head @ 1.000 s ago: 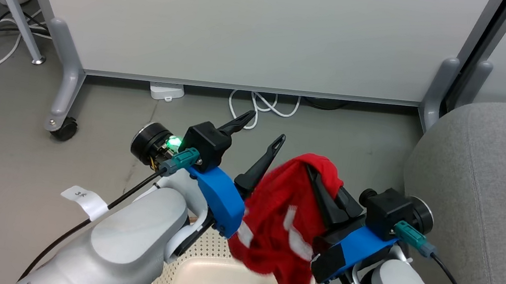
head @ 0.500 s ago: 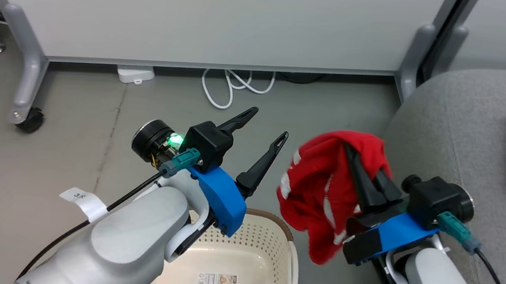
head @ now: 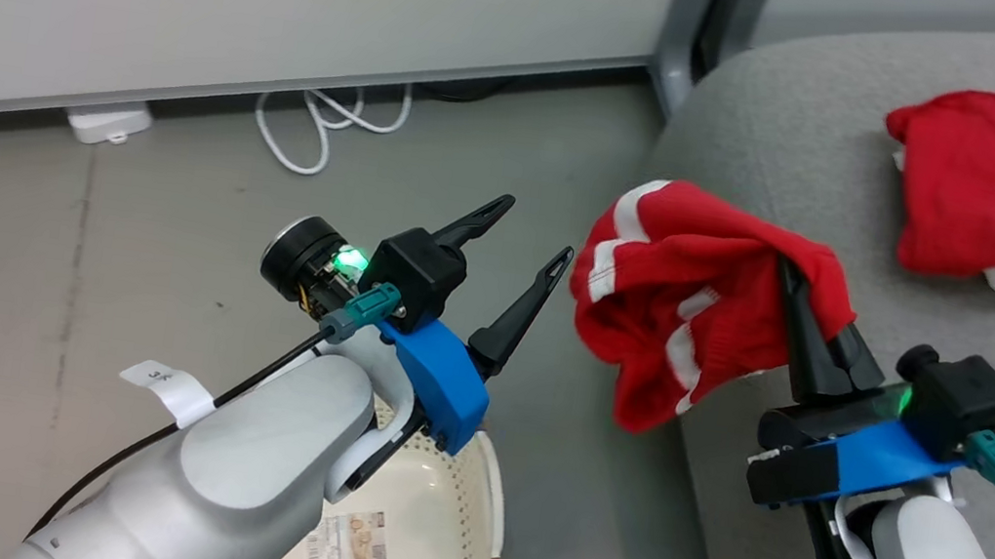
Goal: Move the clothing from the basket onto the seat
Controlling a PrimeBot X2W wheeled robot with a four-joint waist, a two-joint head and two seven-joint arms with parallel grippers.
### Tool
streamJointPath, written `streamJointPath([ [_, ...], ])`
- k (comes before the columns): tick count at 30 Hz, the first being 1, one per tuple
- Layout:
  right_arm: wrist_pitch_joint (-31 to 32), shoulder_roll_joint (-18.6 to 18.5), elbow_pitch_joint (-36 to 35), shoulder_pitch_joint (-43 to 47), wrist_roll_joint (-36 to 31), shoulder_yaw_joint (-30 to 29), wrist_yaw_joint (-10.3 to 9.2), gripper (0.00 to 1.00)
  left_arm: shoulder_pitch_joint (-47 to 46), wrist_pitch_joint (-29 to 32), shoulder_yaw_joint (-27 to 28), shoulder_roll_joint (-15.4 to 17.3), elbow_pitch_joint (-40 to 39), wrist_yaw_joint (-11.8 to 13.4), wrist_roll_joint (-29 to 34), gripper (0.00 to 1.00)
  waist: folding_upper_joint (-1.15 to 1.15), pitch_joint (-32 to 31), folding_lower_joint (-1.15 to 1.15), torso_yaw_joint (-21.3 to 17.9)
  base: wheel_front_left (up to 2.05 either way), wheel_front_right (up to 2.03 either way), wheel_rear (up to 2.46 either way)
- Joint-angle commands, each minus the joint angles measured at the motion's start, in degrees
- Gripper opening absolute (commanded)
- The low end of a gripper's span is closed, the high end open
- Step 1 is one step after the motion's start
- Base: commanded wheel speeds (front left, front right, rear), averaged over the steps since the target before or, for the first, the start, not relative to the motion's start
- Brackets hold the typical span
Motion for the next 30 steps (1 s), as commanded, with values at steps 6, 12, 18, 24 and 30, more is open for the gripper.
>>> streamJointPath([
  [6, -0.06, 0.45, -2.62, 2.79, -0.65, -3.63, 0.03, 0.0, -1.45, -0.25, -0.91, -0.35, -0.03, -0.24, 0.91, 1.0, 0.0, 1.88, 0.0, -5.55, 0.0, 0.0, 0.0],
  [12, -0.06, 1.15, -4.51, 5.43, -0.87, -7.16, 0.03, 0.0, -1.69, -0.41, -1.48, -0.74, 0.03, -0.01, 1.12, 1.0, 0.0, 2.44, 0.0, -7.93, 0.0, 0.0, 0.0],
  [18, -0.06, 1.62, -5.56, 7.31, -1.29, -8.87, 0.03, 0.0, -2.11, -0.6, -1.38, -0.31, -0.14, 0.13, 1.35, 1.0, 0.0, 2.79, 0.0, -9.08, 0.0, 0.0, 0.0],
  [24, -0.06, 1.88, -6.29, 7.69, -1.52, -9.48, 0.03, 0.0, -2.29, -0.91, -1.28, -0.27, -0.45, 0.42, 1.5, 1.0, 0.0, 3.14, 0.0, -8.91, 0.0, 0.0, 0.0],
  [30, -0.06, 2.31, -6.92, 4.82, -1.61, -9.95, 0.03, 0.0, -2.63, -1.06, -0.74, 0.22, -1.02, 1.0, 1.7, 1.0, 0.0, 4.27, 0.0, -8.22, 0.0, 0.0, 0.0],
])
